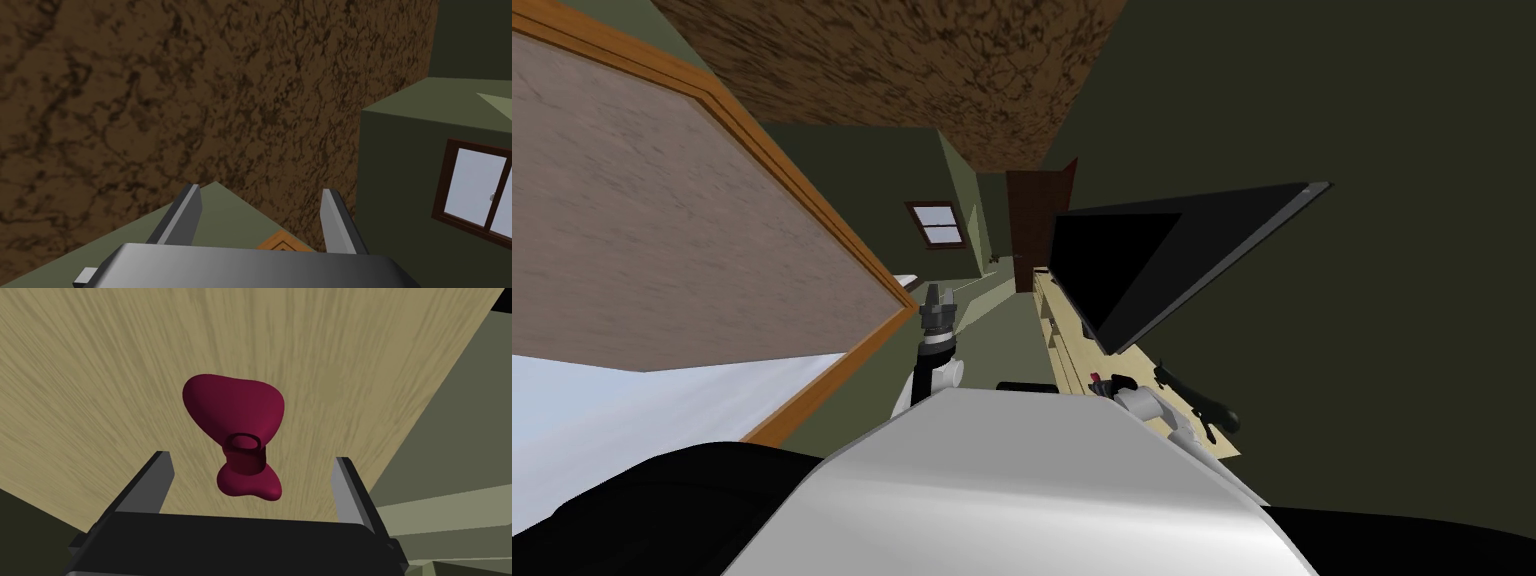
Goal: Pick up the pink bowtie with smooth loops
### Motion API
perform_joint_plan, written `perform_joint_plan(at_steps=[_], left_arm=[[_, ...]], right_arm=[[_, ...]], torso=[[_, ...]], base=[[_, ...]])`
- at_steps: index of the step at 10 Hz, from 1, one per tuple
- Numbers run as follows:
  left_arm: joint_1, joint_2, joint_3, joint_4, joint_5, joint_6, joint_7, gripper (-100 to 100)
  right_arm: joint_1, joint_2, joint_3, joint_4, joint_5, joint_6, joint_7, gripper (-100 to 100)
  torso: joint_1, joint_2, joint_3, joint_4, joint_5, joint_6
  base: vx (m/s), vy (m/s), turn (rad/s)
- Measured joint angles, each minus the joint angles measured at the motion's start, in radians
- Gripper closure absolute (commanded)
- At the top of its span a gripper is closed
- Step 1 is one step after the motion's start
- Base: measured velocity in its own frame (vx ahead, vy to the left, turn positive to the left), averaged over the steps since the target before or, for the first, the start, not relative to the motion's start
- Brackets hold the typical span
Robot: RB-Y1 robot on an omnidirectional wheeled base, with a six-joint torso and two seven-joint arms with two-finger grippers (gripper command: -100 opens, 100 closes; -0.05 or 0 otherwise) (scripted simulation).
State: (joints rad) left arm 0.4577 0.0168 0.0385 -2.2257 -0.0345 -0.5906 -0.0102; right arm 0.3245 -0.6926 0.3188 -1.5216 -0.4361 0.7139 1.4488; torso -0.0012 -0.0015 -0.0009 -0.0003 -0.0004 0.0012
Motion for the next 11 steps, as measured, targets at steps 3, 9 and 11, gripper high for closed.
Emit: perform_joint_plan(at_steps=[3, 9, 11], left_arm=[[0.000, 0.000, 0.000, 0.000, 0.000, 0.000, 0.000, 0], [0.000, 0.000, 0.000, 0.000, 0.000, 0.000, 0.000, 0], [0.000, 0.000, 0.000, 0.000, 0.000, 0.000, 0.000, 0]], right_arm=[[0.000, 0.000, 0.000, 0.001, 0.001, -0.002, -0.001, 100], [0.005, -0.018, -0.011, -0.032, -0.019, 0.020, 0.014, 100], [0.008, -0.028, -0.017, -0.050, -0.031, 0.035, 0.024, 0]], torso=[[0.001, 0.000, 0.000, 0.000, -0.001, 0.000], [0.003, 0.000, 0.000, -0.001, -0.001, 0.000], [0.002, -0.001, -0.001, 0.000, -0.001, 0.000]], base=[[0.000, 0.000, 0.000], [-0.005, 0.019, -0.048], [-0.004, 0.010, -0.008]])
